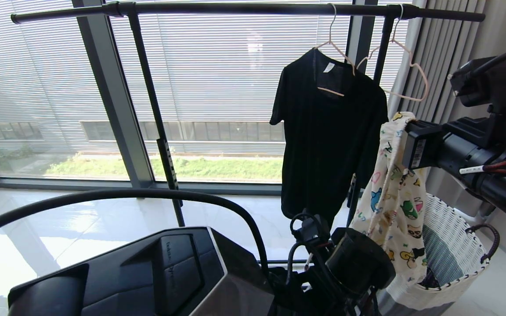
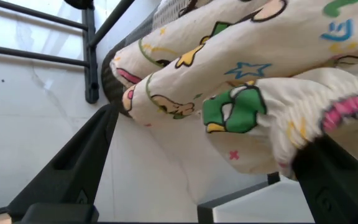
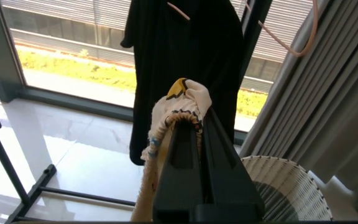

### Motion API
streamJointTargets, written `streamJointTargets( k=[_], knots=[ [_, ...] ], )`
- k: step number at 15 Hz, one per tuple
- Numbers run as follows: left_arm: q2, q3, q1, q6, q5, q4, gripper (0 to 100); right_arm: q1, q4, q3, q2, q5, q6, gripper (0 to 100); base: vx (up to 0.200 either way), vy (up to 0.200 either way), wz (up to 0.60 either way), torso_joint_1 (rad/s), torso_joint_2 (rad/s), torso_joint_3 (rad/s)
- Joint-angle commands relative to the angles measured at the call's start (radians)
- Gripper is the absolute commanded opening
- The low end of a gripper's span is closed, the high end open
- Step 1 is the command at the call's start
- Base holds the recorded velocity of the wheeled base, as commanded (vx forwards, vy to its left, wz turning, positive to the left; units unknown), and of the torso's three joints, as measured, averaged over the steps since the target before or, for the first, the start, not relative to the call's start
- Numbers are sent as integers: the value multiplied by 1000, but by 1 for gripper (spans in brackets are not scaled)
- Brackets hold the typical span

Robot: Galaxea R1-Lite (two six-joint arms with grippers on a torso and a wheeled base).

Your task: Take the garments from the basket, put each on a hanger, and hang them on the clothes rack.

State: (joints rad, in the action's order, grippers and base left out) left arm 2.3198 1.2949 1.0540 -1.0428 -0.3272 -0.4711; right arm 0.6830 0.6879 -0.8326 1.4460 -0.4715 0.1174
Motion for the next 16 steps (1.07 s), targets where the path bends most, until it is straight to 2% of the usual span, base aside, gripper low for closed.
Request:
streamJointTargets(
  k=[1, 2, 3, 5, 8, 12, 14, 16],
  knots=[
    [-25, -60, 18, 0, -7, 0, 100, -3, 1, 0, 1, -1, 1, 0, 0, 0, 0, 0, 0, 0],
    [-49, -92, 24, 1, -16, 0, 100, -3, 1, 0, 1, -1, 1, 0, 0, 0, 0, 0, 0, 0],
    [-65, -111, 34, 1, -18, 0, 0, -3, 1, 0, 1, -1, 1, 0, 0, 0, 0, 0, 0, 0],
    [-82, -131, 47, 7, -24, 0, 0, -3, 1, 0, 1, -1, 1, 0, 0, 0, 0, 0, 0, 0],
    [-152, -230, 73, 90, -44, 46, 0, -8, 1, 1, 16, -4, -5, 0, 0, 0, 0, 0, 0, 0],
    [-353, -503, 67, 343, -105, 49, 0, -5, -10, 6, 57, -4, -44, 0, 0, 0, 0, 0, 0, 0],
    [-525, -620, -3, 426, -107, 49, 0, 29, -39, 9, 80, -3, -59, 0, 0, 0, 0, 0, 0, 0],
    [-694, -637, -161, 606, -96, 51, 0, 72, -74, 9, 93, -3, -64, 0, 0, 0, 0, 0, 0, 0]
  ],
)
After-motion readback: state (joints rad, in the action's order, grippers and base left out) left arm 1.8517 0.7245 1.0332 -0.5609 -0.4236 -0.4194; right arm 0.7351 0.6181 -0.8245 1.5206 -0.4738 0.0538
